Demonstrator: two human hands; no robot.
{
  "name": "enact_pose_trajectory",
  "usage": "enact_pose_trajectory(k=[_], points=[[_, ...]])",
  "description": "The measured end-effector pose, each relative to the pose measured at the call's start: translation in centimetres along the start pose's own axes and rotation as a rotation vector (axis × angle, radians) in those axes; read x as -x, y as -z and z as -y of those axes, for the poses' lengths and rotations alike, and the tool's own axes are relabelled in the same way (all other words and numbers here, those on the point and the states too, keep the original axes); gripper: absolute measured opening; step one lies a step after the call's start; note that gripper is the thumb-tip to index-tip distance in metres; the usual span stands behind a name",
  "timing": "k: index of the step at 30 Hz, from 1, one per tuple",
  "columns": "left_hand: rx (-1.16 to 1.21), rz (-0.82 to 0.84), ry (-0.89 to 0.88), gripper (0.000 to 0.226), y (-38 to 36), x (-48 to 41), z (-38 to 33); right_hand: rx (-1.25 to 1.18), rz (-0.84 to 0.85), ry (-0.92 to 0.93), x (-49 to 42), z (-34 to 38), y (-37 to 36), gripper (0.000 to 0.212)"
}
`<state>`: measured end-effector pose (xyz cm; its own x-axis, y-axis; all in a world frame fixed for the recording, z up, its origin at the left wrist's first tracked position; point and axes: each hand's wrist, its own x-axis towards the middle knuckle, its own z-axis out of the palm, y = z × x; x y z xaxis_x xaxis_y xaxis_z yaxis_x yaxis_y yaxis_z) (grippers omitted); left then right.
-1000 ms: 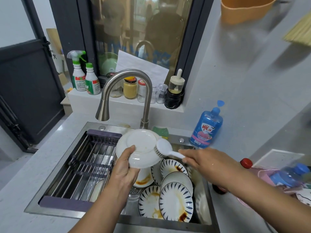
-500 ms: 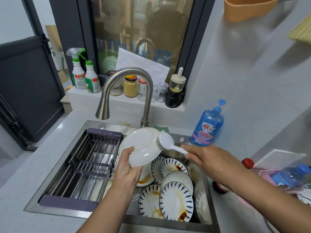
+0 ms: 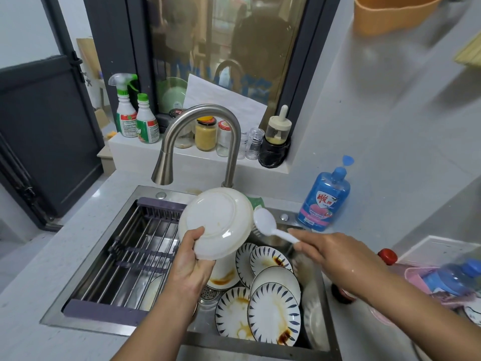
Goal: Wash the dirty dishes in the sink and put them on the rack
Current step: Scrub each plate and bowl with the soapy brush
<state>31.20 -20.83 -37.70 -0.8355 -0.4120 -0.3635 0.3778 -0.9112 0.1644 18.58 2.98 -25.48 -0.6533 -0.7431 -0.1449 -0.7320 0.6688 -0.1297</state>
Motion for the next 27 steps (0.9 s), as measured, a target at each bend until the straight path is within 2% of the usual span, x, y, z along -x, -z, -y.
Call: enact_pose_trajectory(k=[4, 7, 9, 10, 13, 15, 22, 27], points=[[-0.144, 0.075, 0.091, 0.054, 0.0, 1.1, -0.1, -0.179, 0.004, -0.068, -1.9, -1.9, 0.5, 0.029], [-0.265, 0.083, 0.084, 0.082, 0.3, 1.0, -0.2, -0.301, -0.024, -0.071, -2.6, -2.3, 1.1, 0.022], [-0.300, 0.089, 0.078, 0.102, 0.4, 0.9, -0.3, -0.282, 0.042, -0.062, -3.0, -2.2, 1.4, 0.025], [-0.316, 0.097, 0.086, 0.103, 0.5, 0.8, -0.4, -0.251, 0.079, -0.054, -3.2, -2.1, 1.7, 0.028], [-0.427, 0.121, 0.121, 0.076, 0.7, 0.8, -0.7, -0.190, 0.101, -0.035, -4.1, -1.7, 3.1, 0.031], [-0.563, 0.143, 0.119, 0.067, 0.6, 0.7, -0.9, -0.167, 0.108, -0.020, -4.8, -1.0, 4.5, 0.030], [-0.928, 0.184, 0.105, 0.063, -1.0, 0.7, 0.1, 0.044, 0.147, 0.036, -5.9, 3.3, 7.7, 0.029], [-0.906, 0.196, 0.110, 0.066, -0.9, 0.3, 1.3, 0.319, 0.102, 0.155, -5.3, 7.1, 7.7, 0.023]])
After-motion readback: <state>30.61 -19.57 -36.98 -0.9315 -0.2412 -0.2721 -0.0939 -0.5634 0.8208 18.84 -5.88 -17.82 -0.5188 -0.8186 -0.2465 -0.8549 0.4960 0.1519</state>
